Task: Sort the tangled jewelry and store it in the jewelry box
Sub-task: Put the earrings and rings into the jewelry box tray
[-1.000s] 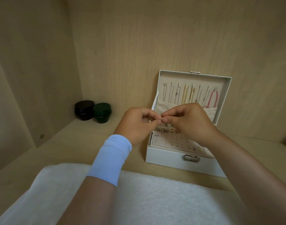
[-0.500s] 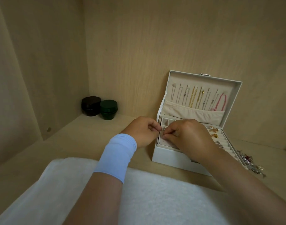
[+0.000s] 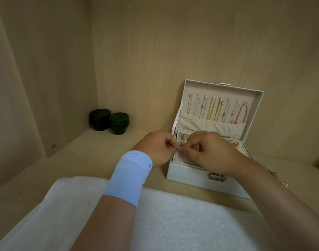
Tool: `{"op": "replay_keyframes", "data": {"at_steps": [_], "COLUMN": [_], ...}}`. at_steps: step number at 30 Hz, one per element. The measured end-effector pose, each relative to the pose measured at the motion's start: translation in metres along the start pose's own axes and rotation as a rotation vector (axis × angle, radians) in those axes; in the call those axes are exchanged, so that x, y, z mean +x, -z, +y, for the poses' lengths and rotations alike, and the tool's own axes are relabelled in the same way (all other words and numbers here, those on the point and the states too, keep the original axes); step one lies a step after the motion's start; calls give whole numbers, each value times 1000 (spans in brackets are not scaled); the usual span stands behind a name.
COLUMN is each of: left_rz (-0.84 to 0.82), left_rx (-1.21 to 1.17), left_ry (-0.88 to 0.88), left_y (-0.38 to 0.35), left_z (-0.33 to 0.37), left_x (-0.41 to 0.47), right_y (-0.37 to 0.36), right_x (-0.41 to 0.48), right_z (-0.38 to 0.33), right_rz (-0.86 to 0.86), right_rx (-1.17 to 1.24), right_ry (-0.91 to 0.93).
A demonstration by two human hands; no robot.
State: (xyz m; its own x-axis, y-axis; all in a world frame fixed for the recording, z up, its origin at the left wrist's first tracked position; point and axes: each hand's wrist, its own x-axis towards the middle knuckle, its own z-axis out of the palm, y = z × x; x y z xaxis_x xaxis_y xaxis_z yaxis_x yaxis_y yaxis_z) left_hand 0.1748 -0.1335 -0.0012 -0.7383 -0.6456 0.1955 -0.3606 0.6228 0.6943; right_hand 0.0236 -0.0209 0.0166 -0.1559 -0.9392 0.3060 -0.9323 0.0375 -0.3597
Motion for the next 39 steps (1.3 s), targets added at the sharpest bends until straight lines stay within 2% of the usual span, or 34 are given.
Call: {"op": "replay_keyframes", "data": {"at_steps": [3,8,13,18,24,31,36,39], "left_rz": [52,153,35,-95,-262,-297,-262,-258], "left_rx": [10,-182,-92,17,279,478,500,469], "left_ry": [-28,-144,-239,-328,-312,-238,-203,-191], "left_y": [-1,-16,-52,-102,-157,-185,-196,-200], "left_z": [5,39,100,154,183,182,173,171], "left_x": [-3,-2,18,49,89,115,122,124], "right_y": [24,78,119,128,111,80,75,81], "right_x": [-5,-29,-67,-96,-99,-92,-90,-93], "right_z": [3,48,118,177,217,225,232,240], "right_rz": [62,86,136,31,-54,-101,-21,105], "right_rx": [106,108,18,-81,-119,-9,-15,176], "right_ry": [-54,-171,-337,-426,-450,-401,-429,-439]}}
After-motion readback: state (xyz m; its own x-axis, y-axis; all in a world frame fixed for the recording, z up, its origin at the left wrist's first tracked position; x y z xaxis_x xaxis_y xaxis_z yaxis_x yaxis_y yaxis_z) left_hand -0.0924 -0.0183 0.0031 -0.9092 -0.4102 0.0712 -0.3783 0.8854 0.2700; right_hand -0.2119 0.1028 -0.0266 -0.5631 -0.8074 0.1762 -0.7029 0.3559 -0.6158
